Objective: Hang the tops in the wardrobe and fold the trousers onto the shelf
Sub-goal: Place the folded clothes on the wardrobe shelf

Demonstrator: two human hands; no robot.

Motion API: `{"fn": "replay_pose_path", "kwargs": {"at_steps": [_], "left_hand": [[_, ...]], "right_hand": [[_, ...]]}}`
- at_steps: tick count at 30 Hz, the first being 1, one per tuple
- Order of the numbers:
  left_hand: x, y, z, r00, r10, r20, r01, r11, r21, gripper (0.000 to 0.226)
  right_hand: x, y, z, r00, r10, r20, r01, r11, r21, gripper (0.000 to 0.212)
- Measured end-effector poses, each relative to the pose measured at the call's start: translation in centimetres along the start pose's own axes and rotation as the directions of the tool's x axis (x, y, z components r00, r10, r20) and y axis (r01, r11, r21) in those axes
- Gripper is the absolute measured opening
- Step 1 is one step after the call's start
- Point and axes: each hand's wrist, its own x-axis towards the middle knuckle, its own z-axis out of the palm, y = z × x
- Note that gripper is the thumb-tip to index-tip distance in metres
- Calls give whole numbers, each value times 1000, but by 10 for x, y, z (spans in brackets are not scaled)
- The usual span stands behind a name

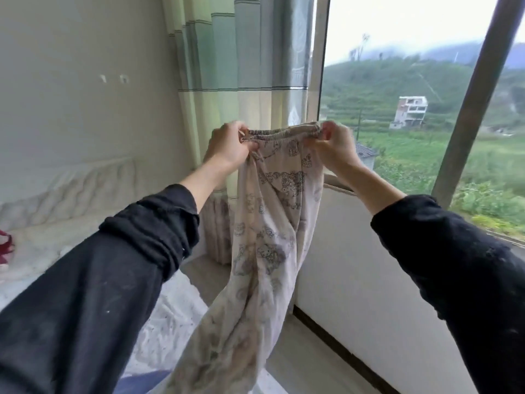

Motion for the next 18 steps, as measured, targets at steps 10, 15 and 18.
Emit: {"fn": "replay_pose_path", "kwargs": {"at_steps": [10, 15, 18], "left_hand": [[69, 79, 76, 988, 146, -43, -144, 989, 38, 23], [67, 82, 89, 988, 137, -65, -142, 987, -75, 21], [58, 68, 89, 994, 110, 14, -109, 991, -74, 10]], "right_hand": [[57, 34, -79, 912, -273, -305, 191, 943, -272, 21], [48, 35, -83, 859, -368, -355, 259, 912, -318, 22], [38, 33, -79, 904, -367, -219, 287, 901, -326, 24]]}}
